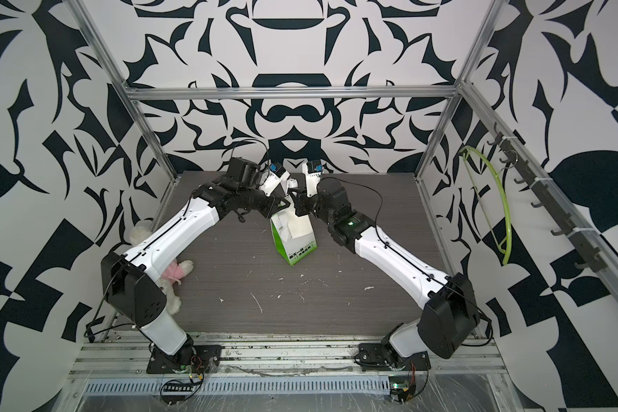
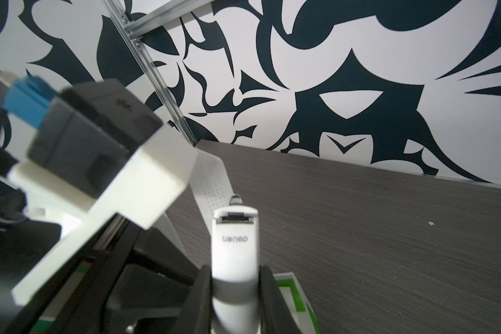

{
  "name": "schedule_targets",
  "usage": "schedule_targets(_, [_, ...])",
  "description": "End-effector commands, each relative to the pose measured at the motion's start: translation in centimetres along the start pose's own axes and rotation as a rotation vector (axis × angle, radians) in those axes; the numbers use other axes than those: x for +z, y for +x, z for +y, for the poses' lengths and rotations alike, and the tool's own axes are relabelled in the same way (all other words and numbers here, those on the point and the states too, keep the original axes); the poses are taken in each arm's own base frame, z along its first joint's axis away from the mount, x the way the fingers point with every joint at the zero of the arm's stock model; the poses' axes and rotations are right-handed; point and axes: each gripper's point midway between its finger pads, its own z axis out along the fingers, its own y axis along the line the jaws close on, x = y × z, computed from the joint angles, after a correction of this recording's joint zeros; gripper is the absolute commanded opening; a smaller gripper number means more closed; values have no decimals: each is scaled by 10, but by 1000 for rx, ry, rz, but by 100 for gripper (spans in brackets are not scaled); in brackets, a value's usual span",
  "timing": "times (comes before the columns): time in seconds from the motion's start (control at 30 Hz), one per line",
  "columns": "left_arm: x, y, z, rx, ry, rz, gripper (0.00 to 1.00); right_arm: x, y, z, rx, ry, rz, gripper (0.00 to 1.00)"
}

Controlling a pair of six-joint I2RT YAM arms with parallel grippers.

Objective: Staple the receipts to the bags
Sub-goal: Place the stapler in the takeout bag, then staple the receipt to the takeout bag.

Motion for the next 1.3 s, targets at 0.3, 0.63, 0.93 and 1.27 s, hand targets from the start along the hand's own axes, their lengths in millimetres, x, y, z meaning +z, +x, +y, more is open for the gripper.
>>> schedule_targets(0.3, [-4, -8, -4, -1, 6, -11, 0, -16, -12, 9, -79, 0, -65, 1])
schedule_targets(0.63, [-2, -4, 0, 36, -11, 7, 0, -43, -30, 24, -196, -54, -46, 57])
schedule_targets(0.93, [-7, 6, -6, 195, 42, 31, 0, -82, -34, 3, -165, -526, 145, 63])
schedule_targets(1.27, [-18, 14, -35, 430, 242, 12, 0, -84, -7, -18, -477, -743, 19, 80])
